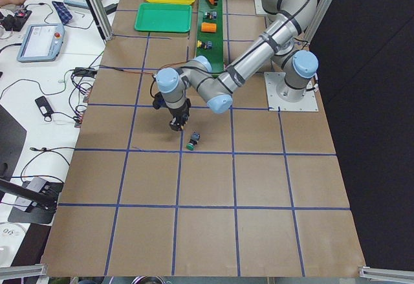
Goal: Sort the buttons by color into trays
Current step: 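Grasp belt's green button with right gripper while left carries yellow button, then place green button in green tray with right while left grasps another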
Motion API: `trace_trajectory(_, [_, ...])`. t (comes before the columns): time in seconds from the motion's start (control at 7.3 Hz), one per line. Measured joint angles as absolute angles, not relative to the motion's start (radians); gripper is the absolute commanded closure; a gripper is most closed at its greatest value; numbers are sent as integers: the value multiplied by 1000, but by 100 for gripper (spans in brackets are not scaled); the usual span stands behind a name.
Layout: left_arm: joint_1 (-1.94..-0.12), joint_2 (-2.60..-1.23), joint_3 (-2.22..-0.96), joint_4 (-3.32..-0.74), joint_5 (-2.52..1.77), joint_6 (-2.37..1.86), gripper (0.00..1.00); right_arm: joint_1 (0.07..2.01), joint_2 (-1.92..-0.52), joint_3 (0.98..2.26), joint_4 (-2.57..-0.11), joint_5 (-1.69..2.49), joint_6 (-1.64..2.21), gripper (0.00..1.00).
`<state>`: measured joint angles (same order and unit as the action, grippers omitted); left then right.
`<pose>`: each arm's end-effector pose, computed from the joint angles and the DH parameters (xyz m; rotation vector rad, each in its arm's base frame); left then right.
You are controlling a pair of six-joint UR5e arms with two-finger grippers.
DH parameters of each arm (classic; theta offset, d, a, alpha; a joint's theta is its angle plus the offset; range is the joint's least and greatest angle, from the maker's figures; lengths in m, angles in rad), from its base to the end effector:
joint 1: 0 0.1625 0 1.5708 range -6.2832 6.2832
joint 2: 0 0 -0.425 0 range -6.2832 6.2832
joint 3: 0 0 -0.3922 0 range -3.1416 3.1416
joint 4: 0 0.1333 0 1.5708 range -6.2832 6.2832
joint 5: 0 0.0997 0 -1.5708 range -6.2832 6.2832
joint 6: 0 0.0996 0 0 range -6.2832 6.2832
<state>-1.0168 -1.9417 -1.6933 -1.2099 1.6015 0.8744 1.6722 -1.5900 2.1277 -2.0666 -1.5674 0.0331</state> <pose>0.1971 -0.5661 0.2610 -0.4932 -3.0326 -0.1850 0.1759 -0.4084 0.2829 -0.1071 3.1385 0.0660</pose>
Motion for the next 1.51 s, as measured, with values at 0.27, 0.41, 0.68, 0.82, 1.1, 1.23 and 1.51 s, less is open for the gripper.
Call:
trace_trajectory(0.27, [-1225,-1827,-1735,-1314,1556,500,100,1672,-1588,2128,-2068,-1565,35,0])
trace_trajectory(0.41, [-1319,-1775,-1798,-1318,1548,339,100,1673,-1587,2129,-2068,-1563,34,0])
trace_trajectory(0.68, [-1457,-1707,-1937,-1222,1545,109,100,1673,-1581,2134,-2077,-1558,34,0])
trace_trajectory(0.82, [-1511,-1705,-1981,-1150,1546,37,64,1674,-1576,2134,-2080,-1558,33,0])
trace_trajectory(1.1, [-1564,-1723,-2013,-1082,1542,-28,0,1674,-1570,2135,-2091,-1558,33,0])
trace_trajectory(1.23, [-1570,-1724,-2013,-1074,1541,-38,0,1674,-1564,2134,-2095,-1558,34,0])
trace_trajectory(1.51, [-1540,-1700,-1997,-1080,1564,8,0,1674,-1557,2135,-2096,-1558,34,0])
